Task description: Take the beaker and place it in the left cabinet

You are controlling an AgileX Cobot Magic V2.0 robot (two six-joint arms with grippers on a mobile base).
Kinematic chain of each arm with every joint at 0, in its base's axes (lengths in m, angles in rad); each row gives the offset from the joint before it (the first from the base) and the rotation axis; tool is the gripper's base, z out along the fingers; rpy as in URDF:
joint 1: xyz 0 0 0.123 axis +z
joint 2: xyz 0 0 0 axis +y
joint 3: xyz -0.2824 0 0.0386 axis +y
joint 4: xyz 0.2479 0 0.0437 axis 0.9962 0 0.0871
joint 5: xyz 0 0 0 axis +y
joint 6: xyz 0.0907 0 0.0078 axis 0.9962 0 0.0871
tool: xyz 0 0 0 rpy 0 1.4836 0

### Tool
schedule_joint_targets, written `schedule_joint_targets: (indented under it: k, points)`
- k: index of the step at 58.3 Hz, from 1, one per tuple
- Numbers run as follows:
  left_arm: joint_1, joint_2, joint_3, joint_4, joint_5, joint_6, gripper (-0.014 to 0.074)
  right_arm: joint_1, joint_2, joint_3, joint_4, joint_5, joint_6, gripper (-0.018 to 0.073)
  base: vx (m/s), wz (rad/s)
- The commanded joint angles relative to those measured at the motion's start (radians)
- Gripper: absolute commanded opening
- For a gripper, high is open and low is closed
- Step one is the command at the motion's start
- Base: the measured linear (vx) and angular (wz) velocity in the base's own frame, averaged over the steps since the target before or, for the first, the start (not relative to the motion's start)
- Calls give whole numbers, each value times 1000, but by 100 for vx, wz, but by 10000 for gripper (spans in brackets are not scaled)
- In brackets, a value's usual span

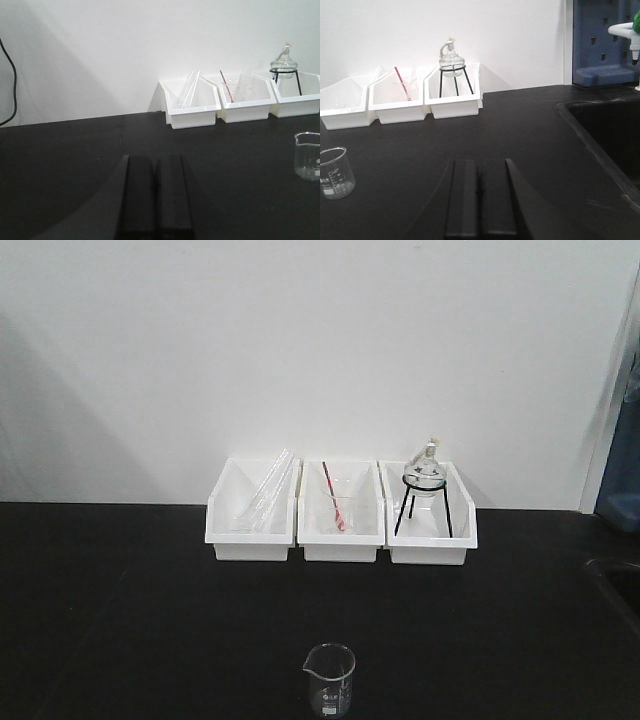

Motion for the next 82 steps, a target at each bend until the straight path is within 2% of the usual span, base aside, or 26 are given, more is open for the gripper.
schedule_joint_targets:
  k: [1,67,73,82]
  points:
    - [-2,-19,16,-7,-84,-3,1,-3,-11,6,-9,-76,0,-8,0,0]
    - [-2,-19,16,-7,-84,-3,1,-3,-11,6,-9,-104,-5,-8,0,0]
    - [-2,-19,16,-7,-84,-3,1,-3,-11,6,-9,-180,0,-8,0,0]
    - [-2,-19,16,-7,-84,-3,1,-3,-11,5,-9,-371,0,-8,0,0]
